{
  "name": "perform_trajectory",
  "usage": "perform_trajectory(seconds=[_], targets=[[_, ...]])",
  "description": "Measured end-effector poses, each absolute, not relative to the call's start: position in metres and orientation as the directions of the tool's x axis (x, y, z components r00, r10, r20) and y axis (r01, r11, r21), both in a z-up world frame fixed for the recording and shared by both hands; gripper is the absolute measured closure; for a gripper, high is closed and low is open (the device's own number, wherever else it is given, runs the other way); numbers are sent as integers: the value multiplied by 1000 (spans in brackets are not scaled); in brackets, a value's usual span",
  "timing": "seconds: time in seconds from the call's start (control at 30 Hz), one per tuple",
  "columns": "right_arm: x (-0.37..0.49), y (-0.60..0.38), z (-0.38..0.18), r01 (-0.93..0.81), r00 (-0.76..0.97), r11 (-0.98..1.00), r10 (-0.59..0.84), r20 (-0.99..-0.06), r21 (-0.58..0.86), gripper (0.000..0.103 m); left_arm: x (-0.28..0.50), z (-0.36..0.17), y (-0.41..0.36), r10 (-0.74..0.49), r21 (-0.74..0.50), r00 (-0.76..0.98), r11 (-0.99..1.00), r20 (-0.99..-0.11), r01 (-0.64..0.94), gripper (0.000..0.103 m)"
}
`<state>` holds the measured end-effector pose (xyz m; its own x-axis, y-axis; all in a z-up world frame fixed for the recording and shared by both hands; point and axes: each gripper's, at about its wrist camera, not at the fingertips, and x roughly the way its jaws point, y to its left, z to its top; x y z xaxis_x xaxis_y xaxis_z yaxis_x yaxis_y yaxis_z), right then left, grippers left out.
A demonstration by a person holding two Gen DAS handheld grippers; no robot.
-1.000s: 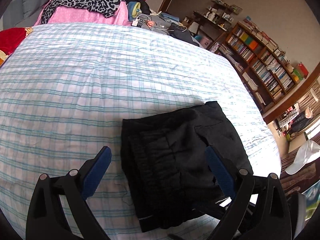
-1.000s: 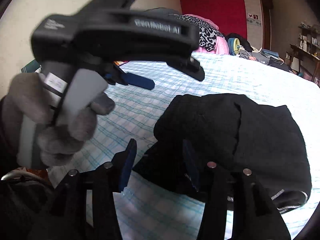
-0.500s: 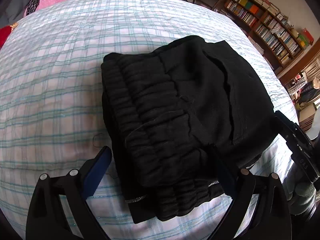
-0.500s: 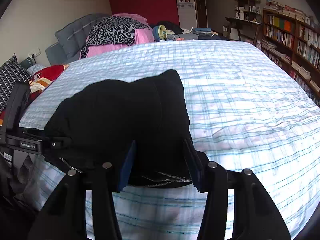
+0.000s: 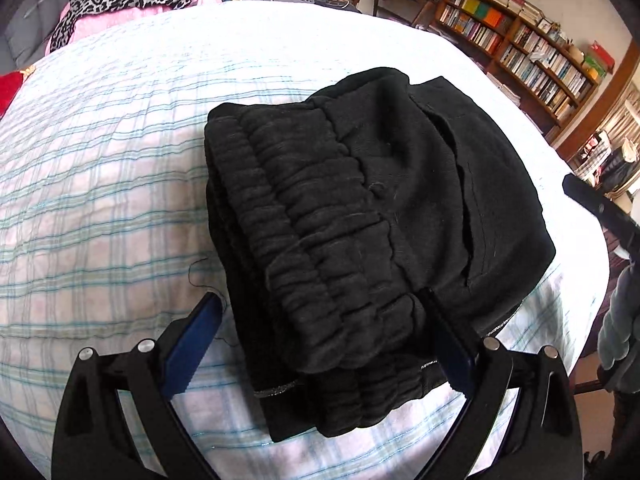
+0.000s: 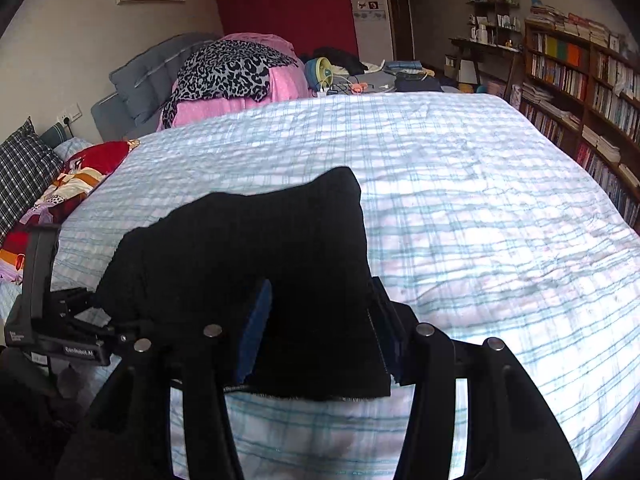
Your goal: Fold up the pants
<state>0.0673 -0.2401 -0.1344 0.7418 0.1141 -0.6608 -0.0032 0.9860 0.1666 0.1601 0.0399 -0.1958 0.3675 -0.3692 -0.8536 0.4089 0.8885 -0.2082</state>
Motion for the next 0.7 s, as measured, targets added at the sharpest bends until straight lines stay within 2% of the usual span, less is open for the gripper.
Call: perform_trajectory(seconds=[0.13, 0.3, 0.37, 0.47, 0.57, 0.7], targets=[[119, -233, -123, -24, 752, 990, 110, -650, 139, 51, 156, -179, 47, -375, -219, 402, 898, -835, 381, 7], [189, -225, -146, -47, 644, 979, 181, -743, 197, 51, 152, -144, 45, -390, -202, 487, 896, -782, 394, 8], [205, -222, -154, -16, 613, 981, 161, -773, 192, 51, 161, -140, 42, -409, -224, 484, 891, -774, 395, 8], [221, -224, -163, 21, 577, 980, 152, -802, 200, 51, 189, -149, 35, -425, -272, 453, 891, -784, 364, 8], [232, -232, -173, 52, 559, 977, 142, -817, 205, 51, 211, -171, 25, -335, -220, 431, 930, -838, 295, 8], [242, -242, -196, 101, 533, 980, 92, -841, 171, 51, 215, -201, 31, -336, -228, 409, 929, -849, 291, 7]])
